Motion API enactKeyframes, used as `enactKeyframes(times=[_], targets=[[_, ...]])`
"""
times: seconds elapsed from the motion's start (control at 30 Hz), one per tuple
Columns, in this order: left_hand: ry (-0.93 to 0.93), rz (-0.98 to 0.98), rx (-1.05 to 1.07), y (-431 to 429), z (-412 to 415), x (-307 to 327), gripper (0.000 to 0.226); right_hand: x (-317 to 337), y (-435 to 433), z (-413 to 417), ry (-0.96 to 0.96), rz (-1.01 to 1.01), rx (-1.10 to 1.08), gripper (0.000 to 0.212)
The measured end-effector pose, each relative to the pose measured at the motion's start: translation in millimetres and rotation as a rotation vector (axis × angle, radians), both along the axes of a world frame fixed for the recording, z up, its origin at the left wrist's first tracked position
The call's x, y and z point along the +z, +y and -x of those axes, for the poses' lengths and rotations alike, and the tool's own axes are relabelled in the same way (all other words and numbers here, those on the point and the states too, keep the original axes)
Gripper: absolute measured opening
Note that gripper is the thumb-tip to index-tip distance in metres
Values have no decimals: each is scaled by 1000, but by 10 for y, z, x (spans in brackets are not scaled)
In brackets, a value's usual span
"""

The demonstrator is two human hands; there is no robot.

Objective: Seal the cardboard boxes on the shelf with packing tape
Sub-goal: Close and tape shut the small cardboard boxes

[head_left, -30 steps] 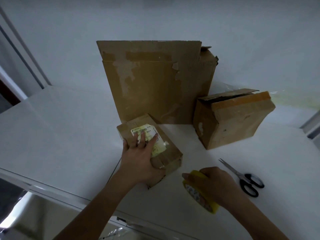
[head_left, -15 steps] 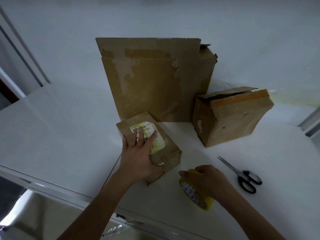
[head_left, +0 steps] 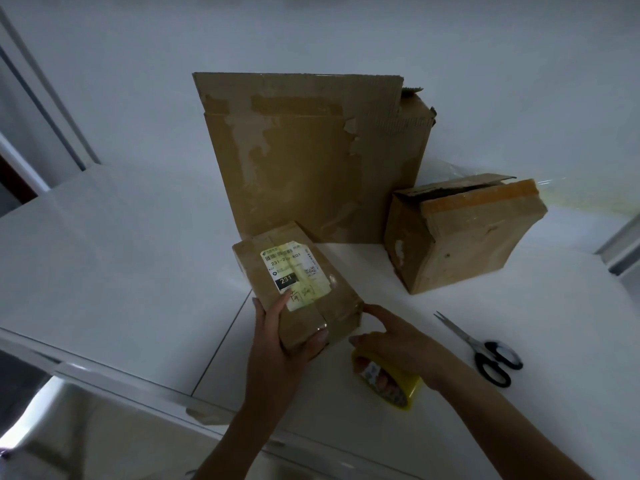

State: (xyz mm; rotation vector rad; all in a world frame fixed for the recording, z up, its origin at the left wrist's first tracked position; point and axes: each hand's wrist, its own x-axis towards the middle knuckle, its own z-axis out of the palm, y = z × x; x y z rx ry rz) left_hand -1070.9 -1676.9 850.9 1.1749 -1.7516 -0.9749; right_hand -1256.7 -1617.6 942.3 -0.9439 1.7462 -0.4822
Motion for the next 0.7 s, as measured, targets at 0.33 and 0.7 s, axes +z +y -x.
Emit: enactKeyframes(times=[0.33, 0.7], targets=[[136, -59, 72, -86, -111, 300, 58, 48, 77, -133, -131, 120, -20, 60], [12, -22, 222, -266, -45, 802, 51, 395, 181, -204, -397, 398, -93, 65]])
